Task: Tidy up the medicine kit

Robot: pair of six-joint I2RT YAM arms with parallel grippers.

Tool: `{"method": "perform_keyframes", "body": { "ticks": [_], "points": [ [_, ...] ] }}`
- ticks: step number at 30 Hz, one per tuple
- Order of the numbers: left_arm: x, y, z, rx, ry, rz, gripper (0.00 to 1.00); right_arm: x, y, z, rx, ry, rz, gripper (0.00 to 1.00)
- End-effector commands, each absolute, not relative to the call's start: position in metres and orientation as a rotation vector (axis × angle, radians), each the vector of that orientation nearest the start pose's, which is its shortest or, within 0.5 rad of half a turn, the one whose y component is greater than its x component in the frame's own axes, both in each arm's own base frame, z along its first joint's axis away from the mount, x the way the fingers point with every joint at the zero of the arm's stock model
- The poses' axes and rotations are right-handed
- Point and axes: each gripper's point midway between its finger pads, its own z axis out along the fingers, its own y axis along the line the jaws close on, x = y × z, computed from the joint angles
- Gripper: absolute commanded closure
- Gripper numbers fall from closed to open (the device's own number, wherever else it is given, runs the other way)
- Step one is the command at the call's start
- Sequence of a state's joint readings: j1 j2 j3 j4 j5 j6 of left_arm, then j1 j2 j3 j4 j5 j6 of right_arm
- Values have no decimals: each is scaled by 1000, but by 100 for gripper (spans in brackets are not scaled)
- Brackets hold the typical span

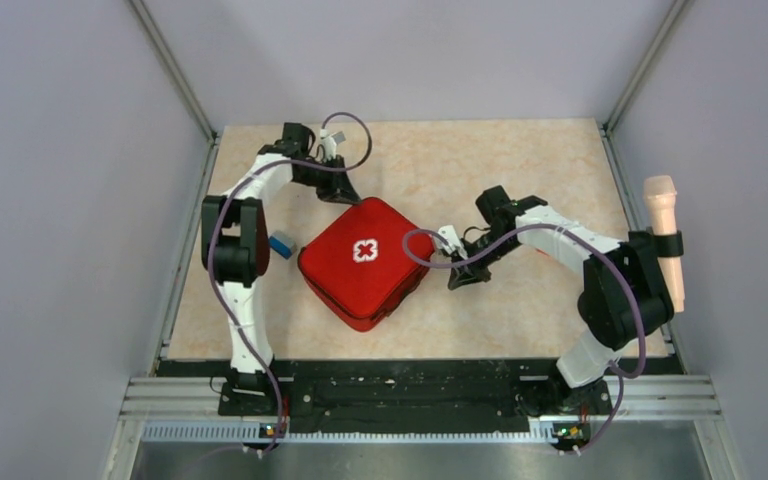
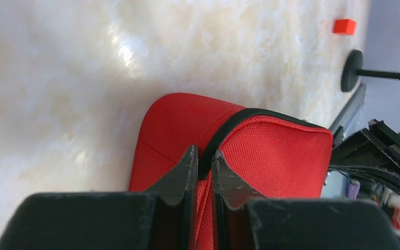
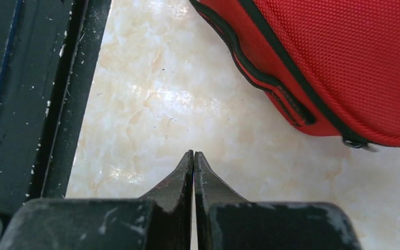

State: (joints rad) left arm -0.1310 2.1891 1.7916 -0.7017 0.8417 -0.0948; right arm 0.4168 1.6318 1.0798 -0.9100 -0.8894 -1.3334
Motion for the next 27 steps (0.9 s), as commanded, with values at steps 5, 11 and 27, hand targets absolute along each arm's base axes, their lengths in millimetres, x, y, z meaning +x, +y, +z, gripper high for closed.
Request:
{"method": "perform_keyframes", "body": {
  "ticks": [5, 11, 27],
  "points": [
    [423, -159, 102, 30, 2617, -923, 69, 249, 227, 101, -1660, 1718, 1086, 90],
    [449, -142, 132, 209, 2507, -838, 40, 284, 224, 124, -1649, 1572, 905, 56],
    [476, -191, 172, 436, 2259, -1230, 1, 330, 263, 102, -1656, 1487, 1049, 45]
  ]
}}
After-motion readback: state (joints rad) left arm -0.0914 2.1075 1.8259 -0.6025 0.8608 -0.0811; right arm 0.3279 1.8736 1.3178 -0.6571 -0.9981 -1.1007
